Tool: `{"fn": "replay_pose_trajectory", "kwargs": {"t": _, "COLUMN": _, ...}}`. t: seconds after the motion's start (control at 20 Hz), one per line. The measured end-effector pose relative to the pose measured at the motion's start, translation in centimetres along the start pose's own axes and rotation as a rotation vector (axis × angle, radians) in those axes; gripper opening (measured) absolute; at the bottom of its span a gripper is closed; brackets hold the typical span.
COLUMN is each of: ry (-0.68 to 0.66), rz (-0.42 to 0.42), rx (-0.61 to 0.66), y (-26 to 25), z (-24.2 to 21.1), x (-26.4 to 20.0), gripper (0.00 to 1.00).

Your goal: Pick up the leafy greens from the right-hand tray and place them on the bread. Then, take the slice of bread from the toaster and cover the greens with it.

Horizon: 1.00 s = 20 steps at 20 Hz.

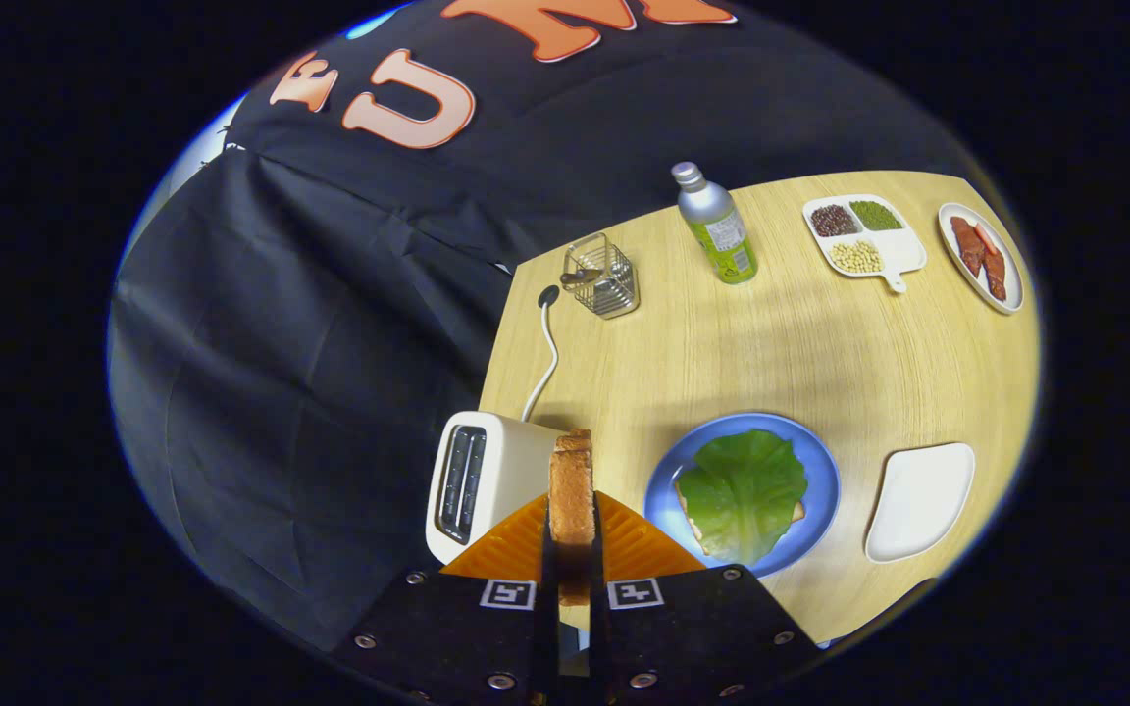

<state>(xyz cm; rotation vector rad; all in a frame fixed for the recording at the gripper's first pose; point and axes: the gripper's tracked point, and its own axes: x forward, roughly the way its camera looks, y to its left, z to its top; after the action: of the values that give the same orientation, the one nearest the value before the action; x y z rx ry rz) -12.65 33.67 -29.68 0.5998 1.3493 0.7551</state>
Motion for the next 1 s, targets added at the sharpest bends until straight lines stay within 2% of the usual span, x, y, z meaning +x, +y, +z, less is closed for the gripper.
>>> {"fn": "replay_pose_trajectory", "kwargs": {"t": 0.2, "ry": 0.027, "rz": 0.022, "rx": 0.015, "y": -2.7, "z": -1.1, "x": 1.5, "gripper": 0.12}}
{"fn": "replay_pose_trajectory", "kwargs": {"t": 0.5, "ry": 0.087, "rz": 0.012, "rx": -0.009, "y": -7.1, "z": -3.0, "x": 4.2, "gripper": 0.12}}
{"fn": "replay_pose_trajectory", "kwargs": {"t": 0.8, "ry": 0.101, "rz": -0.040, "rx": -0.042, "y": -11.8, "z": -4.1, "x": 6.3, "gripper": 0.13}}
{"fn": "replay_pose_trajectory", "kwargs": {"t": 0.85, "ry": 0.094, "rz": -0.051, "rx": -0.054, "y": -12.3, "z": -4.1, "x": 6.4, "gripper": 0.14}}
{"fn": "replay_pose_trajectory", "kwargs": {"t": 0.95, "ry": 0.067, "rz": -0.103, "rx": -0.097, "y": -13.8, "z": -3.6, "x": 6.8, "gripper": 0.24}}
{"fn": "replay_pose_trajectory", "kwargs": {"t": 1.0, "ry": 0.059, "rz": -0.134, "rx": -0.118, "y": -14.6, "z": -3.4, "x": 7.0, "gripper": 0.37}}
